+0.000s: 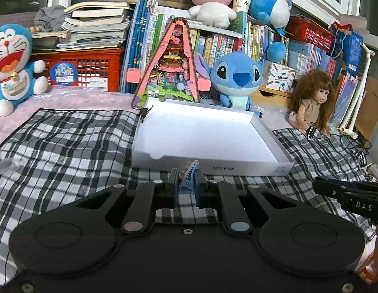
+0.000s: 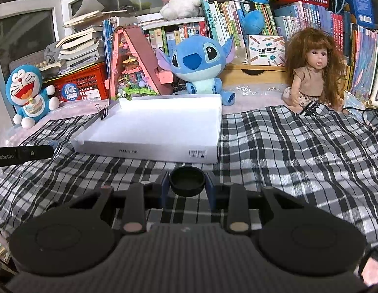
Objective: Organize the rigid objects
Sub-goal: 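Carry the blue clip and black cap over the white tray with both tools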
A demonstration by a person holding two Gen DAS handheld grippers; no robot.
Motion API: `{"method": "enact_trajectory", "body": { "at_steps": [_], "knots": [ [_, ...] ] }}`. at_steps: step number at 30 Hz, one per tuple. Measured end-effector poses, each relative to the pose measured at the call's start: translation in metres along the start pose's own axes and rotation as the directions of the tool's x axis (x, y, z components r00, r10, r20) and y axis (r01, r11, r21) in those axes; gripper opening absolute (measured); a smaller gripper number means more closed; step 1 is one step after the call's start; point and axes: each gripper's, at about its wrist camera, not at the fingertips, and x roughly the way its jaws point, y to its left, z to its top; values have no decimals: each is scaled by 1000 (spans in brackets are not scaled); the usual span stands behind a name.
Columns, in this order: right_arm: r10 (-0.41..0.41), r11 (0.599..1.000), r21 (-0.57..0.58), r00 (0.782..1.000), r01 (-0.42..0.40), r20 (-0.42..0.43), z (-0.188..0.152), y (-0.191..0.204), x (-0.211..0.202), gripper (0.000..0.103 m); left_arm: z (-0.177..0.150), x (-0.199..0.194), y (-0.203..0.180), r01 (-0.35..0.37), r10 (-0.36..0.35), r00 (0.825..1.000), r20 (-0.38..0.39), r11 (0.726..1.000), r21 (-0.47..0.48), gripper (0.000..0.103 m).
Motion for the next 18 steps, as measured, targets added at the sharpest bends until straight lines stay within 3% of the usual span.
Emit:
{"method": "enact_trajectory", "body": {
  "at_steps": [5, 18],
  "knots": [
    [18, 999, 28, 1000, -17, -25, 16, -3, 14, 37, 21, 19, 7, 49, -51, 997, -52, 998, -46, 12],
    [34, 998, 54, 989, -27, -141, 60, -5, 67, 37, 63, 74, -4, 95, -102, 983, -150, 994, -51, 12]
  ]
}}
